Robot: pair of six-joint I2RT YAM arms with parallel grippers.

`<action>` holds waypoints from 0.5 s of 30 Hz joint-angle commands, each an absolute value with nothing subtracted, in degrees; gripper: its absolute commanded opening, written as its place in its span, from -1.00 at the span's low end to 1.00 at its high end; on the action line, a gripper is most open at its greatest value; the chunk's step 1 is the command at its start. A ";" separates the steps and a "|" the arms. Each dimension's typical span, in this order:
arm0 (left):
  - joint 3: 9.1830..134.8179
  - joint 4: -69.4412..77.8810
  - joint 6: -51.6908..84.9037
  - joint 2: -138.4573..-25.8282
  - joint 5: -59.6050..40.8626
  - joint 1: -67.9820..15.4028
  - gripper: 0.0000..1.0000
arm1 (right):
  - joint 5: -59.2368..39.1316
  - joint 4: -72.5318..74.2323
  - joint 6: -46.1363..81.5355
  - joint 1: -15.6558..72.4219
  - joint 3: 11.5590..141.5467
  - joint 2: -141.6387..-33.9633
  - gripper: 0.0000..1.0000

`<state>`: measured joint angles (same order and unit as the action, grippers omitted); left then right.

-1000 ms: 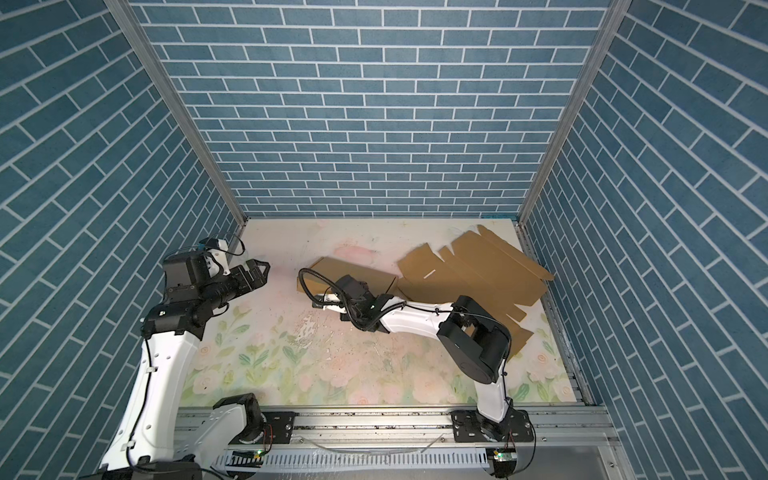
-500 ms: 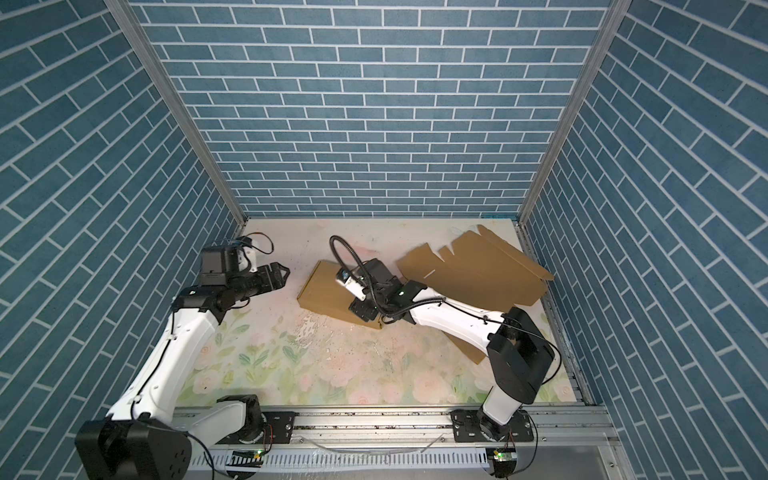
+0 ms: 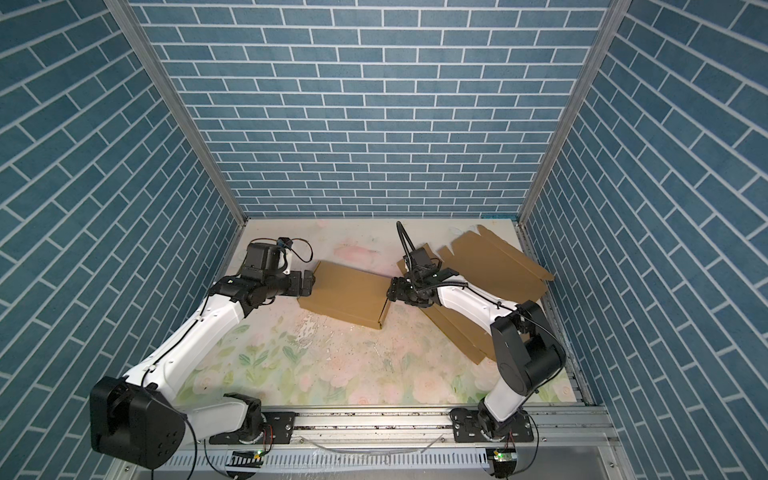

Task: Fold the paper box

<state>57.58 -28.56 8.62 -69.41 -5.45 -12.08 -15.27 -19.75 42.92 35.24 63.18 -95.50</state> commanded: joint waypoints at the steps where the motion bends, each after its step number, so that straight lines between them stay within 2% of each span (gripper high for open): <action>1: 56.22 -26.90 10.98 -66.87 -17.67 -4.99 0.91 | -20.84 -15.93 49.82 35.42 63.21 -99.72 0.55; 3: 56.26 -27.29 12.50 -66.06 -19.30 -3.18 0.73 | -22.22 -14.56 51.54 35.63 64.32 -102.13 0.52; 5: 57.24 -29.80 12.50 -65.80 -17.28 -3.17 0.62 | -23.94 -12.50 53.30 36.50 65.32 -103.95 0.49; 9: 58.62 -35.22 12.90 -65.27 -12.24 -3.16 0.53 | -25.01 -14.04 53.52 40.66 70.89 -108.05 0.45; 15: 59.02 -39.53 13.80 -63.79 -8.96 -2.66 0.46 | -32.08 -17.67 51.77 49.62 82.69 -115.20 0.41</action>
